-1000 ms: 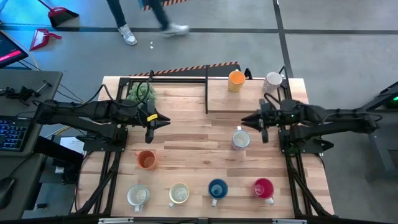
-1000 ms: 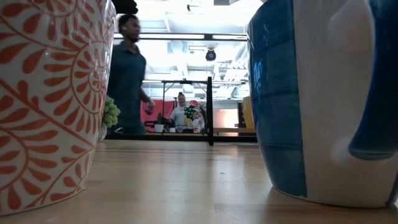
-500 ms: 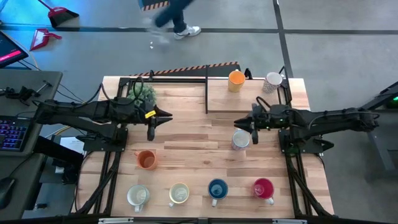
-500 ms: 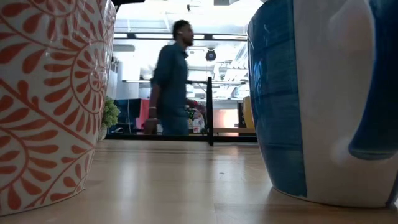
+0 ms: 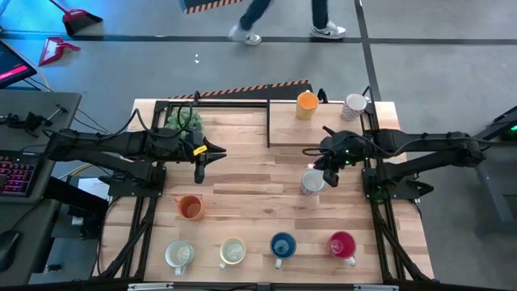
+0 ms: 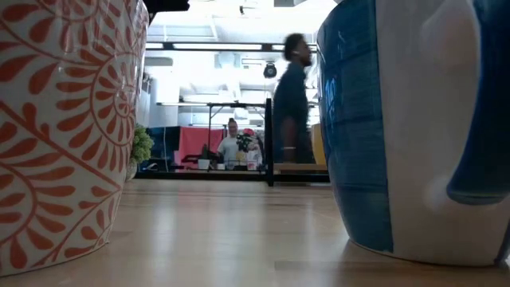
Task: Place coffee mugs
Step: Put the orange mug on the shelf
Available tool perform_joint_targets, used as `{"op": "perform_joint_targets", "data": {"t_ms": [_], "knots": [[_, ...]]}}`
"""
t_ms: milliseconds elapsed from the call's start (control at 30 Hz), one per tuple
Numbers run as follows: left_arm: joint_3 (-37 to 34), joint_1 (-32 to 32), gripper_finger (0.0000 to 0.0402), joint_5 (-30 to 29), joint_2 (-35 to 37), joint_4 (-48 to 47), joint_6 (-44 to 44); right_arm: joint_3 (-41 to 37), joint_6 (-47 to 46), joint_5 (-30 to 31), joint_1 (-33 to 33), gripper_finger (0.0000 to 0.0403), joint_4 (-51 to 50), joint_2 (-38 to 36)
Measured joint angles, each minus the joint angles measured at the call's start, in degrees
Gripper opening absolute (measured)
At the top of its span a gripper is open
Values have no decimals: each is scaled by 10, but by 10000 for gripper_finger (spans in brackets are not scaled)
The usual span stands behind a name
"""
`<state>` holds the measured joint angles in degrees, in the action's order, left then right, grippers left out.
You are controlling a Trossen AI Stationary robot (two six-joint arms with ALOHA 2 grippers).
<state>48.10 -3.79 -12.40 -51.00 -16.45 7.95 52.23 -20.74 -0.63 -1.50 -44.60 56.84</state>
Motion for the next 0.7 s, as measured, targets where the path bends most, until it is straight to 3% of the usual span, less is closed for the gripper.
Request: {"op": "perform_joint_targets", "data": {"t_ms": [133, 400, 533, 700], "knots": [[0, 0, 55, 0, 0, 0, 5, 36, -9, -7, 0, 51, -93, 34], [-1, 0, 55, -10, -62, 16, 28, 40, -11, -13, 0, 51, -117, 44], [5, -5, 55, 61, -79, 10, 28, 40, -13, 11, 0, 51, -107, 21], [33, -31, 55, 153, -68, -154, 113, 40, -13, 21, 0, 51, -108, -14]]}}
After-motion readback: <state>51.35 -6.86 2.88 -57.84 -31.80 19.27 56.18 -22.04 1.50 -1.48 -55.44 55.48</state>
